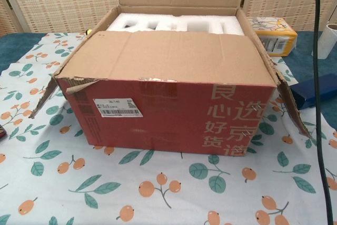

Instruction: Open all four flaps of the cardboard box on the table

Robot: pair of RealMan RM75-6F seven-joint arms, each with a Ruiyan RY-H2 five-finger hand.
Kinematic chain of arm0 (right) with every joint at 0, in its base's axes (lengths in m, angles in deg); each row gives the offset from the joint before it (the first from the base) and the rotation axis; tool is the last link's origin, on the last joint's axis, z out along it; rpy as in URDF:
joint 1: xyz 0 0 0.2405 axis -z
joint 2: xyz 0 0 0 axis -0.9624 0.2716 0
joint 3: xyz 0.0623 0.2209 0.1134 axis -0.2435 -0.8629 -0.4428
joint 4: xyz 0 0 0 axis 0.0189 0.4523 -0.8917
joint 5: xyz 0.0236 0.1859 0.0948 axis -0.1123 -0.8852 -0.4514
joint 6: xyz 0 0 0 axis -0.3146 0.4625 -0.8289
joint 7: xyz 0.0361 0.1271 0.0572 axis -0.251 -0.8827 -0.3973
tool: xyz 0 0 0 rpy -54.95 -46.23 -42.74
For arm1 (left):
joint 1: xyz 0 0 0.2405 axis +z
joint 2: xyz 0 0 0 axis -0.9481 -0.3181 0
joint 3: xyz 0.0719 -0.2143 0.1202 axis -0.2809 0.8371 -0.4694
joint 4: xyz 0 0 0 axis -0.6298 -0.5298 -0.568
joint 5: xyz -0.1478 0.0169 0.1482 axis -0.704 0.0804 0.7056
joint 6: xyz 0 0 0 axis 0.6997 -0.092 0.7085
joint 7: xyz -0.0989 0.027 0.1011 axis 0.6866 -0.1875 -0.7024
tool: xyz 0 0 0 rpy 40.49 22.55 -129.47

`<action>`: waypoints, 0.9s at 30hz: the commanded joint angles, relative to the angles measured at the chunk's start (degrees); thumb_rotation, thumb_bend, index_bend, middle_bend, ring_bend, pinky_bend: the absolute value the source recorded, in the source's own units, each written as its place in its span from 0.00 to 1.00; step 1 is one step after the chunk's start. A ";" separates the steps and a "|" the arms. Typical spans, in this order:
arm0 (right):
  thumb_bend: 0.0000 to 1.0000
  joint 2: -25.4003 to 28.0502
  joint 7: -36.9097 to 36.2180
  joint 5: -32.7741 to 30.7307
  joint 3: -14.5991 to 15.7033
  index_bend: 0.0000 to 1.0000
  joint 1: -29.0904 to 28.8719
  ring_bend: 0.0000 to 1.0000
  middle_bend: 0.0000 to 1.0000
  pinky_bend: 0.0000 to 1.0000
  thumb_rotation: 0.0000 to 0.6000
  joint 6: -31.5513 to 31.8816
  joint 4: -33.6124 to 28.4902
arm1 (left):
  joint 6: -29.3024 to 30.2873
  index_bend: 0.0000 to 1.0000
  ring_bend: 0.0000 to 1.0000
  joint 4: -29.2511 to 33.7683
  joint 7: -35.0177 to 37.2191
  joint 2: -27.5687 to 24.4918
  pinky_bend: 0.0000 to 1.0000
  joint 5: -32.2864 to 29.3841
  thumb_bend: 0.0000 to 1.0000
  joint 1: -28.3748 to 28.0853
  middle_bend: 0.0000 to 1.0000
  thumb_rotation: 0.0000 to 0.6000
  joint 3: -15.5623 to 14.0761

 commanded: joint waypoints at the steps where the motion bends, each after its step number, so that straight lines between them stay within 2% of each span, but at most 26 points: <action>1: 0.41 -6.20 -17.13 5.80 2.40 0.00 -5.00 0.00 0.00 0.00 1.00 -7.69 14.01 | -0.98 0.00 0.00 -0.53 0.05 -0.06 0.00 -1.02 0.44 -0.24 0.00 1.00 0.41; 3: 0.41 -5.40 -23.46 9.42 4.54 0.00 -2.98 0.00 0.00 0.00 1.00 -5.62 11.34 | -1.17 0.00 0.00 -0.65 -0.26 -0.05 0.00 -1.44 0.44 -0.15 0.00 1.00 0.45; 5: 0.41 -1.75 -29.58 12.57 6.58 0.00 0.38 0.00 0.00 0.00 1.00 -4.49 3.28 | -1.00 0.00 0.00 -0.53 -0.74 0.00 0.00 -1.77 0.44 0.04 0.00 1.00 0.55; 6: 0.41 1.06 -31.40 13.37 7.30 0.00 2.08 0.00 0.00 0.00 1.00 -5.10 -2.05 | -0.85 0.00 0.00 -0.42 -0.90 0.02 0.00 -1.82 0.44 0.14 0.00 1.00 0.58; 8: 0.41 9.98 -34.08 13.85 8.37 0.00 6.21 0.00 0.00 0.01 1.00 -8.02 -17.77 | -0.55 0.00 0.00 -0.15 -1.34 0.09 0.00 -1.82 0.44 0.26 0.00 1.00 0.64; 9: 0.41 15.22 -35.49 13.21 8.22 0.00 8.47 0.00 0.00 0.05 1.00 -9.34 -26.83 | -0.44 0.00 0.00 -0.05 -1.70 0.16 0.00 -1.79 0.44 0.27 0.00 1.00 0.67; 10: 0.41 18.41 -36.61 12.56 7.80 0.00 10.10 0.00 0.00 0.11 1.00 -9.47 -32.63 | -0.43 0.00 0.00 0.01 -2.00 0.22 0.00 -1.81 0.44 0.25 0.00 1.00 0.69; 11: 0.41 20.90 -37.50 11.91 7.41 0.00 11.61 0.00 0.00 0.17 1.00 -9.17 -37.33 | -0.50 0.00 0.00 0.04 -2.29 0.28 0.00 -1.85 0.44 0.21 0.00 1.00 0.71; 14: 0.41 27.66 -39.96 9.70 7.07 0.00 14.95 0.01 0.00 0.27 1.00 -11.02 -48.72 | -1.16 0.00 0.00 0.08 -2.94 0.38 0.00 -2.12 0.44 -0.10 0.00 1.00 0.79; 16: 0.41 31.57 -41.80 8.51 6.96 0.00 16.09 0.01 0.00 0.30 1.00 -13.95 -53.82 | -1.61 0.00 0.00 0.04 -3.39 0.46 0.00 -2.39 0.44 -0.35 0.00 1.00 0.94; 19: 0.41 34.92 -44.17 7.74 6.91 0.00 16.84 0.02 0.00 0.32 1.00 -17.78 -57.73 | -1.99 0.00 0.00 0.01 -3.57 0.58 0.00 -2.36 0.44 -0.63 0.00 1.00 1.01; 23: 0.41 36.32 -47.92 7.96 6.23 0.00 17.26 0.02 0.00 0.33 1.00 -21.79 -59.64 | -2.53 0.00 0.00 -0.26 -3.64 0.72 0.00 -2.43 0.44 -0.96 0.00 1.00 1.11; 27: 0.41 35.92 -49.13 10.22 6.13 0.00 17.48 0.02 0.00 0.35 1.00 -23.42 -59.01 | -2.96 0.00 0.00 -0.62 -3.17 0.73 0.00 -2.84 0.44 -1.10 0.00 1.00 1.34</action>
